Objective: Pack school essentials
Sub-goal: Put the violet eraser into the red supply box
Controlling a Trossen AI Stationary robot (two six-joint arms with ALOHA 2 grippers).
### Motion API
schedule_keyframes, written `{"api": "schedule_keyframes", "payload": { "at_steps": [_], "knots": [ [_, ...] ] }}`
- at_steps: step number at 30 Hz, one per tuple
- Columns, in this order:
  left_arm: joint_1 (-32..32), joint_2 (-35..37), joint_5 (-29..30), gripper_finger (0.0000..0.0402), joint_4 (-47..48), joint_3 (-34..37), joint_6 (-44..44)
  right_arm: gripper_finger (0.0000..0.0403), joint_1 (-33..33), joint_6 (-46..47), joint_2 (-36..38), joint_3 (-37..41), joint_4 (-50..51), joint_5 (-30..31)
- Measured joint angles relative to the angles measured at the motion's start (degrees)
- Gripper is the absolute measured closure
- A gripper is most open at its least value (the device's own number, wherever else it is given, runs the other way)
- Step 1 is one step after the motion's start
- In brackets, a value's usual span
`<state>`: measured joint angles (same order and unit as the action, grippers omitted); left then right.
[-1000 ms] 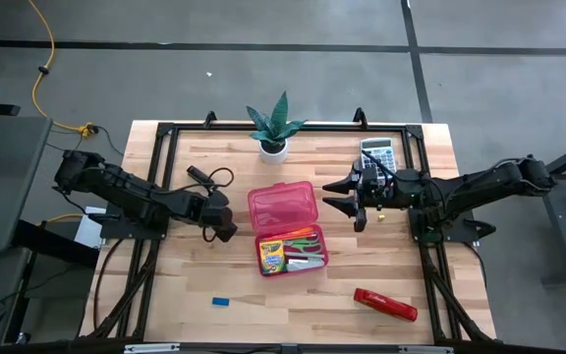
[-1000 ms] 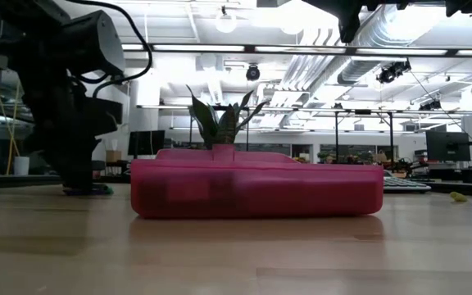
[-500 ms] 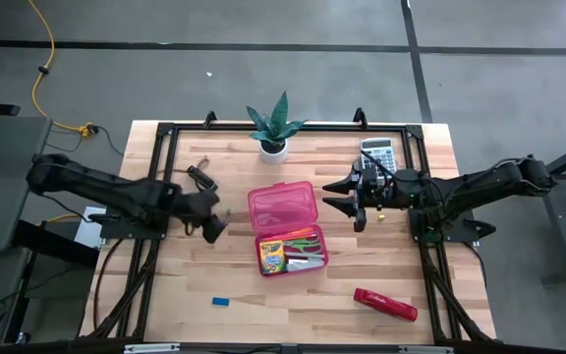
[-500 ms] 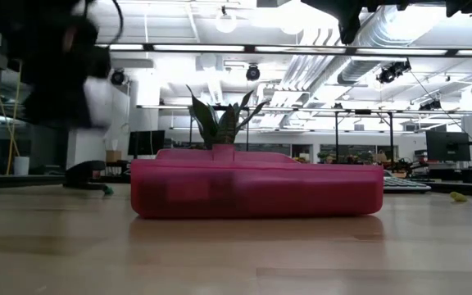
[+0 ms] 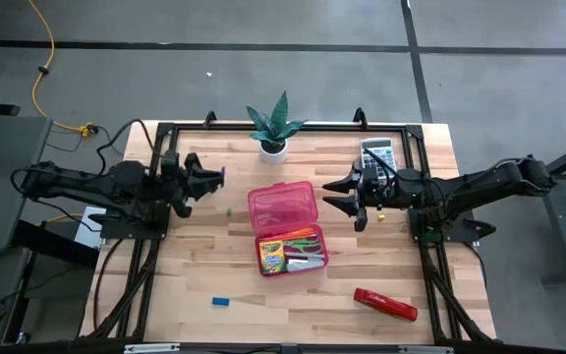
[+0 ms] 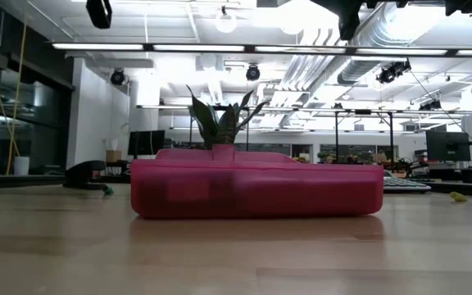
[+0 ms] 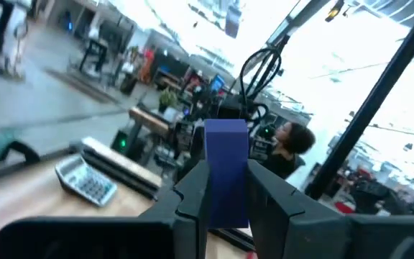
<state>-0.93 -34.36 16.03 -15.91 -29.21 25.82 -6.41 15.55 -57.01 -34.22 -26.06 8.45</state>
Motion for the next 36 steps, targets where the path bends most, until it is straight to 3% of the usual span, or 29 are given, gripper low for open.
{"api": "schedule_keyframes", "payload": {
  "at_steps": [17, 26, 30, 36],
  "knots": [
    [0.00, -0.76, -0.19, 0.0341, -1.04, 0.00, -2.51, 0.0240, 0.00, 1.22, -0.30, 0.00, -2.00, -0.01],
    [-0.04, -13.14, -0.35, 0.0341, -2.43, 0.00, 0.17, 0.0240, 0.00, 1.68, -10.00, -3.89, -5.61, -0.39],
    [-0.04, -20.38, -5.99, 0.0341, -6.77, 0.00, 6.94, 0.0240, -0.02, -5.78, -16.21, -10.39, 3.58, -4.06],
    [-0.02, -28.05, -11.21, 0.0341, -13.55, 0.00, 27.15, 0.0240, -0.40, -20.13, -24.46, -24.94, 26.47, -4.46]
  ]
}}
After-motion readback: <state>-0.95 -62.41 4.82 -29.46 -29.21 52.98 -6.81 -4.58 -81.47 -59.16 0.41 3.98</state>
